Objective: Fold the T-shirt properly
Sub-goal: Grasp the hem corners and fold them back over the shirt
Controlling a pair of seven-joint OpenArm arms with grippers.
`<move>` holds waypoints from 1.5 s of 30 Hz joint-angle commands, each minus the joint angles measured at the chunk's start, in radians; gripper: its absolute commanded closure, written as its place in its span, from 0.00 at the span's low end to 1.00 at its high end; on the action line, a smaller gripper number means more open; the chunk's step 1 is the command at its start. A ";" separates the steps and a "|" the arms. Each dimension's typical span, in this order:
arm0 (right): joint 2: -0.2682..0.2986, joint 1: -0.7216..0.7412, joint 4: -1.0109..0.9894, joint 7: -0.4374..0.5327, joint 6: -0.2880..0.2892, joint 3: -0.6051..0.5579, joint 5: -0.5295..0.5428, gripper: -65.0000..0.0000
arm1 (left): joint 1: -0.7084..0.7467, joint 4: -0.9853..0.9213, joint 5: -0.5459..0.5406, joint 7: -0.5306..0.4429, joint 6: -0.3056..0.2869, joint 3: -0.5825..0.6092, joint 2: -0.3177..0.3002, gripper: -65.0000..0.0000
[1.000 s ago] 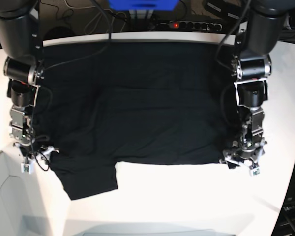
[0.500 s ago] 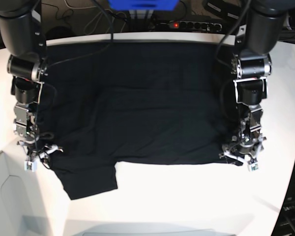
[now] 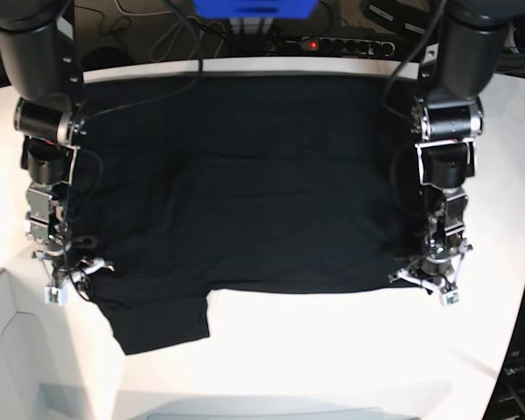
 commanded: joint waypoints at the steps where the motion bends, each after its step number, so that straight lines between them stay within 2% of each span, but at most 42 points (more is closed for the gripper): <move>1: 0.005 0.011 0.017 -0.065 0.002 0.000 -0.011 1.00 | -0.022 0.010 0.003 0.027 0.010 -0.003 -0.007 1.00; 5: 0.000 -0.020 0.143 -0.080 0.002 0.002 -0.011 1.00 | -0.020 0.045 0.002 0.033 0.011 -0.005 -0.007 1.00; 9: 0.000 -0.073 0.281 -0.114 0.002 0.007 -0.011 1.00 | 0.052 0.171 -0.029 0.035 0.011 -0.005 -0.015 1.00; 17: -0.011 -0.161 0.489 -0.180 0.009 0.134 -0.011 1.00 | 0.194 0.467 -0.173 0.153 0.011 -0.005 -0.044 1.00; 20: -0.014 -0.201 0.572 -0.194 0.013 0.160 -0.011 1.00 | 0.236 0.559 -0.190 0.171 0.013 -0.006 -0.045 1.00; 22: -0.015 -0.236 0.635 -0.194 0.042 0.165 -0.011 1.00 | 0.268 0.611 -0.189 0.185 0.013 -0.012 -0.047 1.00; 25: -0.015 -0.276 0.697 -0.194 0.056 0.165 -0.011 1.00 | 0.299 0.676 -0.189 0.222 0.013 -0.089 -0.041 1.00; 28: -0.015 -0.325 0.767 -0.194 0.057 0.165 -0.011 1.00 | 0.311 0.748 -0.190 0.303 0.007 -0.174 -0.027 1.00; 34: -0.015 -0.437 0.934 -0.195 0.057 0.166 -0.009 1.00 | 0.380 0.898 -0.190 0.404 0.004 -0.253 -0.004 1.00; 41: -0.032 -0.566 1.106 -0.195 0.059 0.192 -0.009 1.00 | 0.527 1.078 -0.190 0.443 0.005 -0.321 0.031 1.00; 45: -0.067 -0.609 1.155 -0.195 0.074 0.237 -0.009 1.00 | 0.595 1.124 -0.190 0.443 0.004 -0.382 0.042 1.00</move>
